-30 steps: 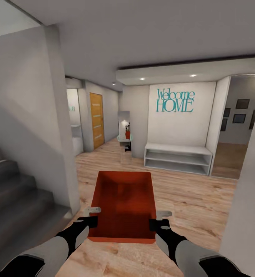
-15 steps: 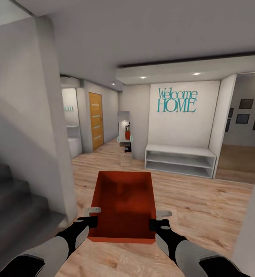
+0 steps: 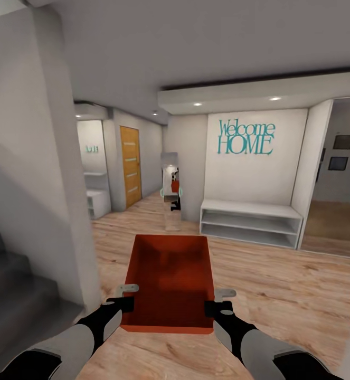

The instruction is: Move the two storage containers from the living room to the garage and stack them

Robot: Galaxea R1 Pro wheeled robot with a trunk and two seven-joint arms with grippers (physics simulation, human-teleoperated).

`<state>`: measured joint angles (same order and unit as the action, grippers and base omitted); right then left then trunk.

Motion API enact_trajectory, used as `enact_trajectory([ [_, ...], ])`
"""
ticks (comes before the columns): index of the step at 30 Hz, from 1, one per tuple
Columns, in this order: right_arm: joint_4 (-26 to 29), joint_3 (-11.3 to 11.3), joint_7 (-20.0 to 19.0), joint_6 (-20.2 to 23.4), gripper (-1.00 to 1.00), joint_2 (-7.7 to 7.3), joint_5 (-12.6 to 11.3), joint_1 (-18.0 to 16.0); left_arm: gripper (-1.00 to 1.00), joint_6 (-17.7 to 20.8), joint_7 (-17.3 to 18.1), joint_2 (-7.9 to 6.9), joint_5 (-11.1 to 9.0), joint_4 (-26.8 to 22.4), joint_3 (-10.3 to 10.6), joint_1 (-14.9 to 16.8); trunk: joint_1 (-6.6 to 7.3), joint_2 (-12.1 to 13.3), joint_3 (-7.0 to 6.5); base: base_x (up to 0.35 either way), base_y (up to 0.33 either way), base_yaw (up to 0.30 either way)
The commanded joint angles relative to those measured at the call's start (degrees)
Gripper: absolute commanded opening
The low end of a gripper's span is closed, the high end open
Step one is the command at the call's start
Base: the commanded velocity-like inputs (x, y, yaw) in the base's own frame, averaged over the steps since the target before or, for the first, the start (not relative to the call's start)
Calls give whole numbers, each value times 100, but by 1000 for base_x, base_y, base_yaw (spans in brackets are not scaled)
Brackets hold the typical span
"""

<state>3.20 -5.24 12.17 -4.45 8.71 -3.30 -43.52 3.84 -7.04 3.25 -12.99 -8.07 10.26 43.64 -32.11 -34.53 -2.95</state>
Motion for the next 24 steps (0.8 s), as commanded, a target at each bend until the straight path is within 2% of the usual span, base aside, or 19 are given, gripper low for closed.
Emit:
enact_trajectory([
  [1,-30,-21,69,-30,-100,-1,-118,1,-100,-41,-79,0,87,-28,-199,4,-5,-2,1,323,0,0],
  [24,-30,-21,67,-28,-100,-1,-118,2,-100,-41,-79,0,87,-28,-200,4,-5,-2,1,323,0,0],
])
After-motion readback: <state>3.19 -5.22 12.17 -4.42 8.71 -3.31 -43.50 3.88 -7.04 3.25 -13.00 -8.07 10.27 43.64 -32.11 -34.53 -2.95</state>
